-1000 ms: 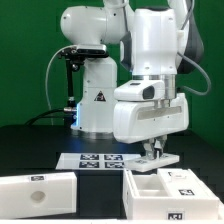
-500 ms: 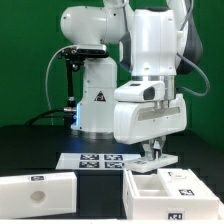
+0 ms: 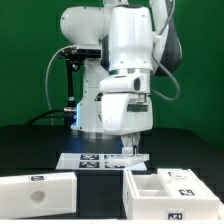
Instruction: Assemble cabinet
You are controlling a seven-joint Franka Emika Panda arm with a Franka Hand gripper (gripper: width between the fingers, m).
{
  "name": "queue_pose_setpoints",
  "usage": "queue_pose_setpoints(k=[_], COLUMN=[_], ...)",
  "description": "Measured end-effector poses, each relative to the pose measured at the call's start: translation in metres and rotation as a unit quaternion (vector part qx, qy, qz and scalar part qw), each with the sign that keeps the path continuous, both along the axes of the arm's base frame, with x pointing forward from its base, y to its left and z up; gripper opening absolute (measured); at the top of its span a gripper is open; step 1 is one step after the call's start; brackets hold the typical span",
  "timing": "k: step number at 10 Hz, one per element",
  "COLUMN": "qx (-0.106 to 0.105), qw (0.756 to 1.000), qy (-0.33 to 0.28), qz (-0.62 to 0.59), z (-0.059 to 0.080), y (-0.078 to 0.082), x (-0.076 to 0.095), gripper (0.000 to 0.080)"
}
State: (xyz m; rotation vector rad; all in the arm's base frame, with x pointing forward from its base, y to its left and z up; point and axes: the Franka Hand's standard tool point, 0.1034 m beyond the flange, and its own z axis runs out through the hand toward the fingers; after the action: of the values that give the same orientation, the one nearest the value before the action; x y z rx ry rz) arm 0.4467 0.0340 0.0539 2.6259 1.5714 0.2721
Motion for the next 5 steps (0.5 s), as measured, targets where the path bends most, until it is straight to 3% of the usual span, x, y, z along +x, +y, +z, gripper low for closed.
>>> queue_pose_setpoints(k=[2, 5], qx=[-0.007, -0.017], qw=[0.998, 0.992], qy=[-0.008, -0.019], qz=[0.055, 0.125], z=[0.001, 0.003], y=[-0.013, 0.004], x=[0.002, -0.002], gripper=[0.0064, 0.0064])
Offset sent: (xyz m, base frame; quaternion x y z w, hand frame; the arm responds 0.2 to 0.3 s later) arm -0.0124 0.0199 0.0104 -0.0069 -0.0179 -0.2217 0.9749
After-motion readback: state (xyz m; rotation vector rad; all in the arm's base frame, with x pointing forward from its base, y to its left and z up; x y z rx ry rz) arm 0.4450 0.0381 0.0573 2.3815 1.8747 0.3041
